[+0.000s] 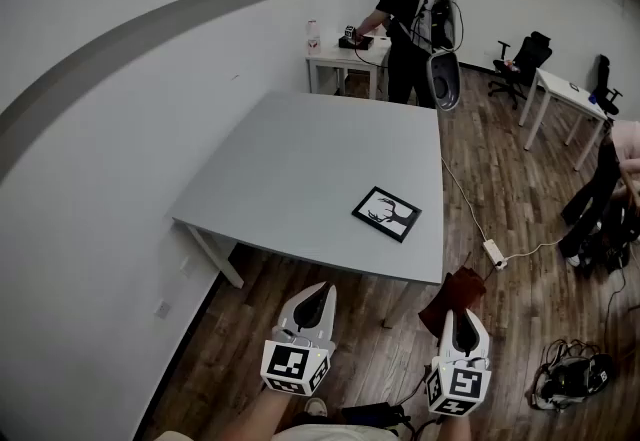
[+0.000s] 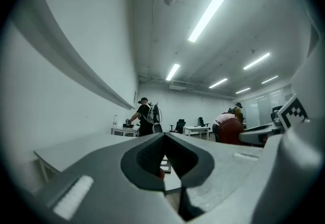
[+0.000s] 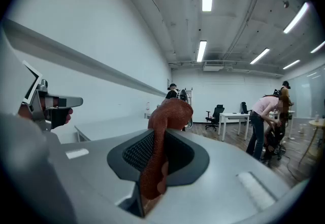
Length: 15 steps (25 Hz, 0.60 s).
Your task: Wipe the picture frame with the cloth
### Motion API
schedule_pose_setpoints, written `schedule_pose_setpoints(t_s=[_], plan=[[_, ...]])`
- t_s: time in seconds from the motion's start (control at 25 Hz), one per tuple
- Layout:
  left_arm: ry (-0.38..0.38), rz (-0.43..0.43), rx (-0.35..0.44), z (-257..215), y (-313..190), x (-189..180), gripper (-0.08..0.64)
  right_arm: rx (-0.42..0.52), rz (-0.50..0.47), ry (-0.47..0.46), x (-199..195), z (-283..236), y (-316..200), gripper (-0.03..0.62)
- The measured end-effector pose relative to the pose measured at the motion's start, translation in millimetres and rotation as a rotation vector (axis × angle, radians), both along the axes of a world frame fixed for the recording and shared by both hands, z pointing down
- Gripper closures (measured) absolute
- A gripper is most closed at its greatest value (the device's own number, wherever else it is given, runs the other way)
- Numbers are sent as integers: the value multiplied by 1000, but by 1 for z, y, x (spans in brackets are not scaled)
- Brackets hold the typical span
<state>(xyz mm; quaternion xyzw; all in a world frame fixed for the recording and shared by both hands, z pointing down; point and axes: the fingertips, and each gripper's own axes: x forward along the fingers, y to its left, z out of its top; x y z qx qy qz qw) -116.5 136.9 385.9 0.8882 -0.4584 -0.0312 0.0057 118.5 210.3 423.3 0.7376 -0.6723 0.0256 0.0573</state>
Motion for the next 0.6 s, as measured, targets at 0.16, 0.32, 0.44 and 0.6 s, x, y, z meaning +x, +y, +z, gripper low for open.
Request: schedule_pose_setpoints(t_s=[0.16, 0.32, 0.44, 0.6], plan=[[-4, 3, 1, 2, 0, 0, 559, -1, -1, 1, -2, 2, -1, 505], [-6, 4, 2, 1, 0, 2, 559, 0, -2, -3, -1, 1, -1, 505], [-8, 4, 0, 2, -1, 2, 559, 3, 0, -1, -1, 1, -1, 505], [-11, 6, -2, 4, 1, 8, 559, 16, 4, 7, 3, 0, 1, 503]])
